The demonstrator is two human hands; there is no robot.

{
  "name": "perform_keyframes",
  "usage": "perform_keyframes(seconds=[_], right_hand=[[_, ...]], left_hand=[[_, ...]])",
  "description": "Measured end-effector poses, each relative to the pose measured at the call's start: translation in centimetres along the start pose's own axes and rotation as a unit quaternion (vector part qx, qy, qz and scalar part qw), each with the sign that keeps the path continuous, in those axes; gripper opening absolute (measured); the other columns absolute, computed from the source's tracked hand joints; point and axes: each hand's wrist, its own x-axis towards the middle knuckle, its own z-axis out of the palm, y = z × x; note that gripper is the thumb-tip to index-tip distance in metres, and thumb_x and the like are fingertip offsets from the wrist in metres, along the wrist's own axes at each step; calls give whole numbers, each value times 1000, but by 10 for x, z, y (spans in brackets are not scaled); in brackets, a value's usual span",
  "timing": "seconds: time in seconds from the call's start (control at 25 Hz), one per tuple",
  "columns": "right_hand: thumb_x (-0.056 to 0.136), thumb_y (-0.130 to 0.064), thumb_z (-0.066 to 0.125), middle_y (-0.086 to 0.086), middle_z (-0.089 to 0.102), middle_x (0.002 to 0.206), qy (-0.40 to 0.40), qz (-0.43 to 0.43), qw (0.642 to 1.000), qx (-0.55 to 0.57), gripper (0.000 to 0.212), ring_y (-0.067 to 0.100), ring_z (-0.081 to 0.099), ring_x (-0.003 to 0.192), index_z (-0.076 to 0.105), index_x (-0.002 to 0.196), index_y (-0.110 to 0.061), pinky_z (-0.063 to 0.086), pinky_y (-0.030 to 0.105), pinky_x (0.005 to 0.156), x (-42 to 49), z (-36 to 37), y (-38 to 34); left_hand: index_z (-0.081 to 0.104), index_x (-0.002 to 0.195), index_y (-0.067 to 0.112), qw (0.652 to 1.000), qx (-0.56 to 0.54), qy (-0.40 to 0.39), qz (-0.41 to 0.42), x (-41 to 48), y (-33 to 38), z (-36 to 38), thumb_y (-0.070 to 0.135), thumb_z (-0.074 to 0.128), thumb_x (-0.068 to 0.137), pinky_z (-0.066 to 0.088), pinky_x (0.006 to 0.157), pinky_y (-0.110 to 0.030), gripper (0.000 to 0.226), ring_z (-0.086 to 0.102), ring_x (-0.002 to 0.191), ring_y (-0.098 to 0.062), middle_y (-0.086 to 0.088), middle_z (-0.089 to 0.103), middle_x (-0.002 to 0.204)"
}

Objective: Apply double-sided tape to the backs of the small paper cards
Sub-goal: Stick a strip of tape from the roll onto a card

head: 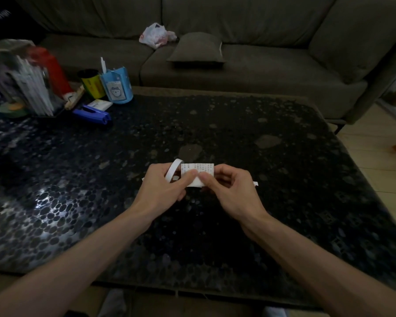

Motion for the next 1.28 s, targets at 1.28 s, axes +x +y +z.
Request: perform_keyframes(seconds=[1.28], right_hand=[[94,-28,77,-9,74,98,72,71,995,-28,11,-7,71,74,71,98,-37,53,15,61,42,32,4]], left_hand=[[73,116,23,996,-12,5,-90,24,15,-97,5,57,103,48,73,-31,27,64,84,-14,-5,72,96]])
